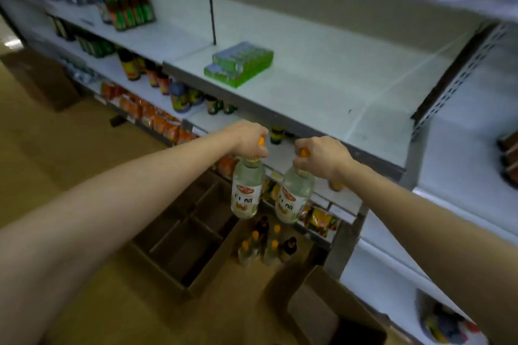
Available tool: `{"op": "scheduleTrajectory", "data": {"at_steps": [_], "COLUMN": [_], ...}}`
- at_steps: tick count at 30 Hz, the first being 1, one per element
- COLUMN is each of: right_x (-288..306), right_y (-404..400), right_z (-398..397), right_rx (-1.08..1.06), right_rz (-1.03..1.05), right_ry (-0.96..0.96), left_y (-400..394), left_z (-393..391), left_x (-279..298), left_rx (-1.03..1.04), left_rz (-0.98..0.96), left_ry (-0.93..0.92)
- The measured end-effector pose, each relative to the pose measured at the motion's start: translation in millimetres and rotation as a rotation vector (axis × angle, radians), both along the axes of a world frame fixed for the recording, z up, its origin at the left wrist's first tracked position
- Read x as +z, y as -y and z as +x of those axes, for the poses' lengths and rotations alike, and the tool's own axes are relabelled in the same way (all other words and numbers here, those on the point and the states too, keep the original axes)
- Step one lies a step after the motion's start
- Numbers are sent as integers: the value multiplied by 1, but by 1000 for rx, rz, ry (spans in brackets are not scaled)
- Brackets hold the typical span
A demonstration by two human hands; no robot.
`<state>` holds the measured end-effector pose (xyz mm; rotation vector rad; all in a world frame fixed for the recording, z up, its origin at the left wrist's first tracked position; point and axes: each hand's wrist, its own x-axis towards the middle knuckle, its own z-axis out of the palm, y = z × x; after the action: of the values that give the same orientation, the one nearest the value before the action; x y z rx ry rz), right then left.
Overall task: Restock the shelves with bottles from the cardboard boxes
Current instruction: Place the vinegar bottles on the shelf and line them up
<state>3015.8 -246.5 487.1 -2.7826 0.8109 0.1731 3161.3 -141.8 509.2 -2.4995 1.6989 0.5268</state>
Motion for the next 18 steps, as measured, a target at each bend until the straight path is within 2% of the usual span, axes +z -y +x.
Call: {"op": "scheduleTrajectory", "data": {"at_steps": [10, 18], "right_x": [157, 214], "right_y": [6, 0], "right_z": [-55, -125], "right_rx": [-166, -347], "right_rz": [-112, -183], "right_ry": [140, 180], "left_y": [36, 59], "left_z": [-35, -95], "left_x": [153, 222], "left_rx": [-134, -270], "left_rz": [-227, -331], "left_ry": [25, -62]}}
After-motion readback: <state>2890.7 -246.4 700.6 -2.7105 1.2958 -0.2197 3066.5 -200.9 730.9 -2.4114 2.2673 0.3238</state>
